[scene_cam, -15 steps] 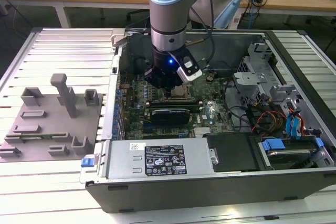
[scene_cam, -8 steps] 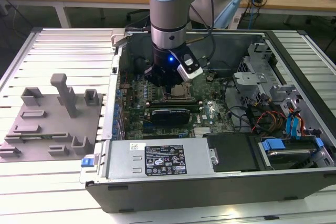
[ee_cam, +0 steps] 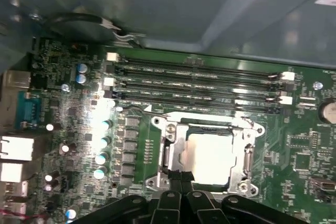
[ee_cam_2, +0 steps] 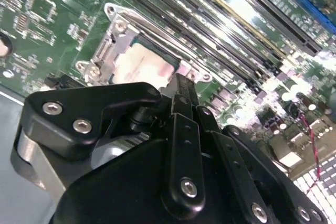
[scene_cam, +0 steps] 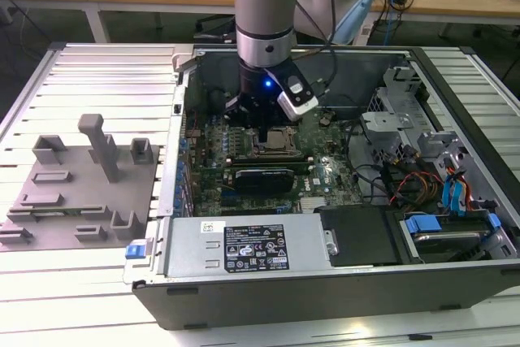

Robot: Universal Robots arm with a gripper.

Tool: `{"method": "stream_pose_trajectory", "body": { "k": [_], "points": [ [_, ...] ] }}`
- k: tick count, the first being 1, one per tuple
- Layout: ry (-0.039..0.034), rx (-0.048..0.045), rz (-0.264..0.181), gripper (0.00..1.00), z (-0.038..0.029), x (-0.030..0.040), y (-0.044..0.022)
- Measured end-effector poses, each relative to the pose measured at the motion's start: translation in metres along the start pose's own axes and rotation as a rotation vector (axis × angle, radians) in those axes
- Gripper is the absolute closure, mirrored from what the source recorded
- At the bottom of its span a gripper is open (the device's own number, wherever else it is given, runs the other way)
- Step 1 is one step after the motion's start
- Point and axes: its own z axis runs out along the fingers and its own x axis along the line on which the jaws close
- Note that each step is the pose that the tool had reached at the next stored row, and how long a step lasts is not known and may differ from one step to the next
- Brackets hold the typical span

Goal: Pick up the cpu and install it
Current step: 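Close the cpu cover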

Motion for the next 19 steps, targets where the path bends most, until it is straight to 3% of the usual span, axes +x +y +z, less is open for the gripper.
{"method": "stream_pose_trajectory", "body": {
  "k": [3,4,10,14,16,19],
  "points": [
    [0.0033,-0.0003,0.0,0.89,0.0008,-0.0149,-0.0013],
    [0.0033,-0.0003,0.0,0.89,0.0008,-0.0165,-0.0009],
    [0.0033,-0.0002,0.0,0.89,0.0006,-0.021,0.0085],
    [0.0034,0.0003,0.0,0.89,-0.0091,-0.0219,0.0094],
    [0.0034,0.0007,0.0,0.89,-0.0174,-0.0225,0.0098],
    [0.0033,0.0006,0.0,0.89,-0.0176,-0.0225,0.0098]
  ]
}}
